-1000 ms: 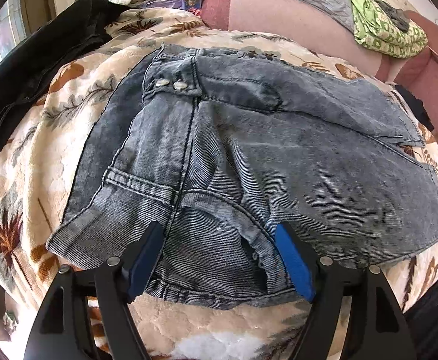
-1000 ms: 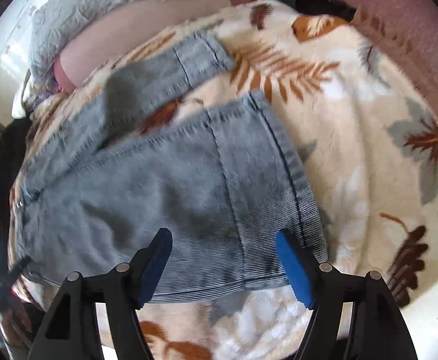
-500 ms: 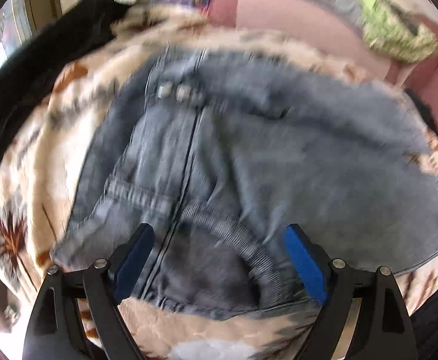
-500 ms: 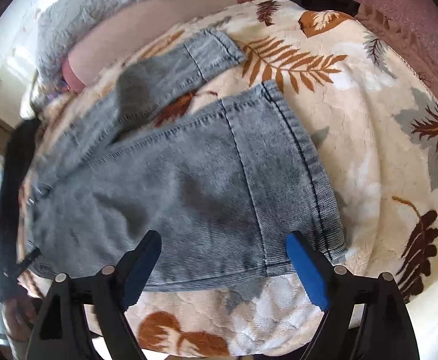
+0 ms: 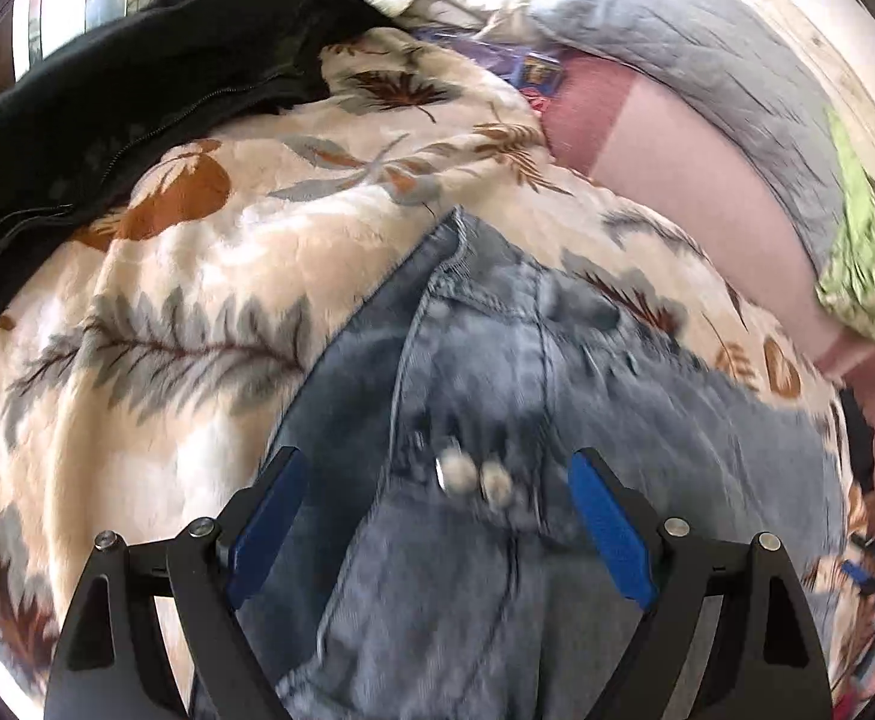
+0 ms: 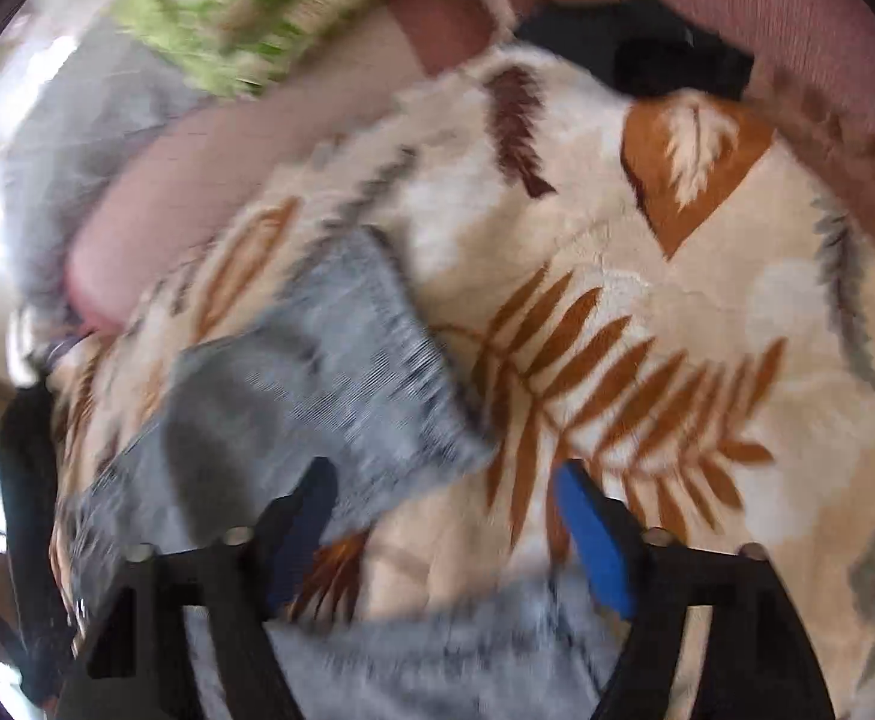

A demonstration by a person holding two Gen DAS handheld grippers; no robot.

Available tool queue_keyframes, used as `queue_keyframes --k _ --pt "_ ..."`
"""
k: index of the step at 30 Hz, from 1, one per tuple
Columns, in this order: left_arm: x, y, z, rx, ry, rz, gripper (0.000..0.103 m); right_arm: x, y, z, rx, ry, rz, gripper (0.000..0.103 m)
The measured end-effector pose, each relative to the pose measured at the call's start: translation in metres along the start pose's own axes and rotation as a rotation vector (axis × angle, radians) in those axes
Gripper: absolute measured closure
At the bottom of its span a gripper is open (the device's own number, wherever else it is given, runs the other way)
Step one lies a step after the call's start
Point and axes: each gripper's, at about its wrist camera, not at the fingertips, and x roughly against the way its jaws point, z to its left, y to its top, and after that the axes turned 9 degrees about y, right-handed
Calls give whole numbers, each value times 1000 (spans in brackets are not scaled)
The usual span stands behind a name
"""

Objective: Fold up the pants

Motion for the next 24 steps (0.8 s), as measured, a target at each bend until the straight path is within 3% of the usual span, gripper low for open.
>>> queue_keyframes --k 1,4,6,8,10,11,12,14,16,18,20,21,22,24 --pt "-7 6 -1 2 -2 3 14 -7 2 1 10 -5 11 56" --pt "-23 14 -6 -24 33 20 14 -20 1 14 78 -62 43 67" --pt "-40 15 -9 -46 60 70 14 -19 -1 20 119 -89 41 75" --pt "-49 16 -15 -88 95 73 15 -12 -3 32 168 -111 22 80" --pt "-48 16 -21 -129 116 66 32 2 -8 50 255 -165 -21 82" --pt "-49 16 -21 -133 112 74 54 13 -11 59 300 -192 -47 82" --pt "-50 18 -21 -138 115 80 62 26 -17 69 352 -219 -86 82" --pt "-51 21 -23 -159 114 92 64 40 -26 78 421 -275 -144 82" --pt "-54 21 -26 -182 135 94 64 28 -42 68 445 -344 -93 82" --pt "-57 21 -32 -209 163 87 62 -13 -53 32 384 -350 72 77" --pt "-56 19 -36 -227 190 79 61 -1 -55 30 389 -310 1 71" --pt "-51 18 -36 -231 197 73 61 9 -53 33 373 -284 0 64" --pt "-43 17 -38 -236 194 50 62 18 -51 35 360 -241 -4 47" --pt "-28 17 -39 -247 186 0 62 39 -41 39 345 -217 -64 37"
